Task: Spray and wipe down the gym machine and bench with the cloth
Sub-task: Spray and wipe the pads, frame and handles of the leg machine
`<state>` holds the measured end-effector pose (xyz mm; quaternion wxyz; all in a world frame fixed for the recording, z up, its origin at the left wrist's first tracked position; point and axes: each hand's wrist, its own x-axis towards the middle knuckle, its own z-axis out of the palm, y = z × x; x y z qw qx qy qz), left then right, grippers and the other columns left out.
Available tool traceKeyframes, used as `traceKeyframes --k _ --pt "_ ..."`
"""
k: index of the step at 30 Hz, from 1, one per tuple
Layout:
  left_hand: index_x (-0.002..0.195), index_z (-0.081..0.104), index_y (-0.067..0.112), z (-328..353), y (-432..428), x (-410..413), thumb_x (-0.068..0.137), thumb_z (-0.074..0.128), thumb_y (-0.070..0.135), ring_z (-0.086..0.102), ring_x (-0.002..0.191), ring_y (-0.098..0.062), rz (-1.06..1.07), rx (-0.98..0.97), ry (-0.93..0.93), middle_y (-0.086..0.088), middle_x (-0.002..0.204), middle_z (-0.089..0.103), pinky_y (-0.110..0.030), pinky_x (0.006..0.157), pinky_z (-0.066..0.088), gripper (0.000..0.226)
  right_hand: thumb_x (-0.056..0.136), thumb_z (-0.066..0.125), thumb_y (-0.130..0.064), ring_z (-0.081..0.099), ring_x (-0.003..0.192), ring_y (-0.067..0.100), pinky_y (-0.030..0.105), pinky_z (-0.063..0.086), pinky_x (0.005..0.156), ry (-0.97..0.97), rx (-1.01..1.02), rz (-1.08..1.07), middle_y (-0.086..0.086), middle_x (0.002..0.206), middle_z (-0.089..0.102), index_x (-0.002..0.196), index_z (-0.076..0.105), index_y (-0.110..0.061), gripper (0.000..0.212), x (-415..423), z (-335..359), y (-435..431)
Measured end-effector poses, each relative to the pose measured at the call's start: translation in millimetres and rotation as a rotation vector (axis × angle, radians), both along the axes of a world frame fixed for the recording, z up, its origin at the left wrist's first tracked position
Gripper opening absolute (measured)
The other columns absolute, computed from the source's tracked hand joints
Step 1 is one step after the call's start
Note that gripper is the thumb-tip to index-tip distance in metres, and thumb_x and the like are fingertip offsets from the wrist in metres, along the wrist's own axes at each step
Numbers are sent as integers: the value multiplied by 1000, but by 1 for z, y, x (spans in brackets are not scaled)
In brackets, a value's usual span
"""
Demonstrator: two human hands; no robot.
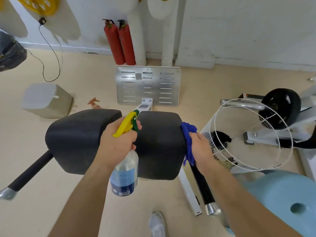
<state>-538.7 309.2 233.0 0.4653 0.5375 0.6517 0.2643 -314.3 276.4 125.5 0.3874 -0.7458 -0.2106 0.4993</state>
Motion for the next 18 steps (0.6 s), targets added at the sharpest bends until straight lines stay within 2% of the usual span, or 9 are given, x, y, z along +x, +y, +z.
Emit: traceKeyframes --k 3,6,8,12,14,16,18 --pt "97 72 19 -8 -14 -8 98 53 -1 60 73 -18 15 7 -6 -3 89 69 -8 51 48 27 98 46 -34 55 78 26 40 43 77 -147 10 -39 1 76 58 79 55 -20 25 -12 2 -20" --pt "88 63 33 -18 -32 -18 100 55 4 59 71 -14 54 3 22 4 80 64 -9 50 48 33 102 42 -35 58 85 30 40 46 80 -359 20 -79 5 87 61 93 57 -12 29 -35 7 -34" --pt "89 63 33 -29 -45 -29 100 56 6 60 71 -15 92 -2 50 6 79 63 -12 51 48 30 103 43 -34 58 78 28 32 45 67 -393 72 -107 4 84 59 96 56 -8 30 -50 12 -48" --pt "89 69 25 -49 -76 -51 96 56 5 62 72 -21 96 -12 70 -5 84 69 -21 54 52 25 103 46 -32 60 62 15 15 37 43 -355 154 -96 4 71 59 84 55 -6 33 -67 20 -86" --pt "87 69 25 -58 -90 -63 96 56 4 62 73 -23 122 -39 52 -7 85 69 -24 55 53 26 102 47 -36 61 63 11 21 45 56 -292 198 -90 1 73 63 87 58 -12 30 -85 29 -99" --pt "89 70 22 -67 -100 -73 95 55 3 62 75 -25 145 -58 18 -9 87 69 -28 58 55 25 98 47 -43 63 76 20 40 52 73 -265 229 -106 1 82 67 95 62 -17 30 -102 33 -98" --pt "95 71 17 -75 -105 -81 95 55 3 64 79 -27 135 -74 8 -10 91 70 -31 61 57 22 91 45 -51 65 83 25 51 54 85 -251 244 -143 4 91 69 102 62 -20 38 -111 39 -89"
